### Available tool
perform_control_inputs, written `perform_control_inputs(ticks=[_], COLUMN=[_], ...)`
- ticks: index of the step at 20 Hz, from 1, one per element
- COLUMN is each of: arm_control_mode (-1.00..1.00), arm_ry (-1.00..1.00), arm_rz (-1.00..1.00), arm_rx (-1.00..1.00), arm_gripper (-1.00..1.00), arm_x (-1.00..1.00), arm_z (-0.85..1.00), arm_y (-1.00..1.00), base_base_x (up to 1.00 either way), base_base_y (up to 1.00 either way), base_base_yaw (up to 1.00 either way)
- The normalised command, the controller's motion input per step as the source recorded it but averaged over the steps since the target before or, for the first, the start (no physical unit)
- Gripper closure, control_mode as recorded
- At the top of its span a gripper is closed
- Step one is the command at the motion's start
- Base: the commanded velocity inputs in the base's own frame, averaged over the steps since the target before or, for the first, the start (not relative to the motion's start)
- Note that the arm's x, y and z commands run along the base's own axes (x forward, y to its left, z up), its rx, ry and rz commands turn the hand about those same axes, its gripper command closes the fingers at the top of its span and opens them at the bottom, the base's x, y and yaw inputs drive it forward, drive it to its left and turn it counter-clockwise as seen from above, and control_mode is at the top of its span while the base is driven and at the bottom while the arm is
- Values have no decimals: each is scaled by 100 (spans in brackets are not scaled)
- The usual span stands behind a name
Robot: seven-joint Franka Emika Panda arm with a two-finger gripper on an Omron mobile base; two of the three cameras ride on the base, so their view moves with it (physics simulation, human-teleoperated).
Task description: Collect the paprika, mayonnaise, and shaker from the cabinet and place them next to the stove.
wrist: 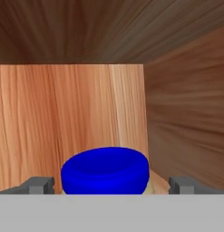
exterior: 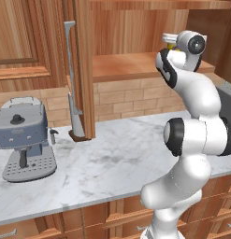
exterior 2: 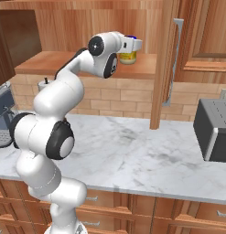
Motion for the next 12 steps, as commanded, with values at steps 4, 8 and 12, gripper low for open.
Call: perform_control_inputs(ticks=[4, 8, 12], arm_control_mode=[-100, -100, -100], arm_ry=[0, 0, 0], arm_rz=[0, 0, 0], arm_rx=[-1, 0, 0], arm_gripper=[-100, -100, -100], arm_x=[8, 8, 8], arm_z=[-9, -7, 0], arm_y=[0, 0, 0], base_base_x=[0, 0, 0], base_base_y=[0, 0, 0], base_base_yaw=[0, 0, 0])
